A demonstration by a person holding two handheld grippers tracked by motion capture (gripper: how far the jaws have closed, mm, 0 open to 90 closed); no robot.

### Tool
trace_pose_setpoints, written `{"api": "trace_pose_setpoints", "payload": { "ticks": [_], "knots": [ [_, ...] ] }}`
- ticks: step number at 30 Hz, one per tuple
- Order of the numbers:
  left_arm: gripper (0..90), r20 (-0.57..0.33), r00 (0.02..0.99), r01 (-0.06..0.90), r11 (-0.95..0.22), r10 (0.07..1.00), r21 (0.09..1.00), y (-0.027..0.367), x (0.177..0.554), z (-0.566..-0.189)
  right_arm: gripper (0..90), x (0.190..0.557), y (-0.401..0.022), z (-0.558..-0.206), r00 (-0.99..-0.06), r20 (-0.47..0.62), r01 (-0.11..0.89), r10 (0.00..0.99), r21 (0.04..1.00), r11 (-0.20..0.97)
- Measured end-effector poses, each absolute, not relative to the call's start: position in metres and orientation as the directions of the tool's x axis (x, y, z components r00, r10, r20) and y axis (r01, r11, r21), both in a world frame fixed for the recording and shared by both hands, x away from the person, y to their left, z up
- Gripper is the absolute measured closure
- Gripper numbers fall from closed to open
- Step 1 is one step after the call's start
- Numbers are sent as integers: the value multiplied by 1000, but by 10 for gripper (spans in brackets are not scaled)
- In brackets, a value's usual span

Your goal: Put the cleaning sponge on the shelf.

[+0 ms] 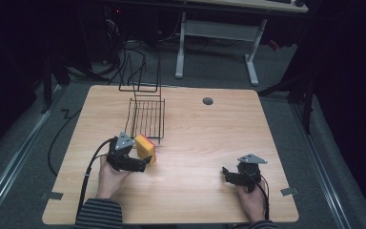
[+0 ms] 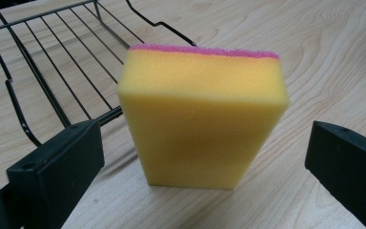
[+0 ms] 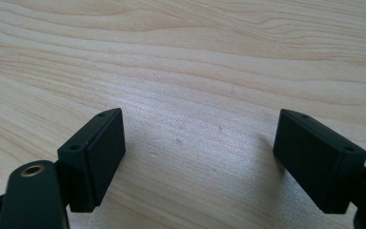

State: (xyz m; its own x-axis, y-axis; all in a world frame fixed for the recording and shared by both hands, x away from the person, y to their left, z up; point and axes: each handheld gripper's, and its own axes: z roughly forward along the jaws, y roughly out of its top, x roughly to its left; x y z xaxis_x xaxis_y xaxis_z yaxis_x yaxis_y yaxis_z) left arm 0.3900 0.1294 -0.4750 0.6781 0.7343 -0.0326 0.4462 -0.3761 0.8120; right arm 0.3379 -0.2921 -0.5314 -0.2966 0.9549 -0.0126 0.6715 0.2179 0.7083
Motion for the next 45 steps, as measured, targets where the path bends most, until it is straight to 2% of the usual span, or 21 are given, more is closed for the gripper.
{"api": "trace_pose_setpoints", "payload": {
  "ticks": [23,45],
  "knots": [
    [8,-46,676,475,-387,736,791,120,409,-489,181,338,-292,-531,-297,-12,671,955,708,218],
    [98,-58,678,486,-388,732,783,113,419,-505,181,338,-292,-531,-297,-13,671,955,708,218]
  ]
}}
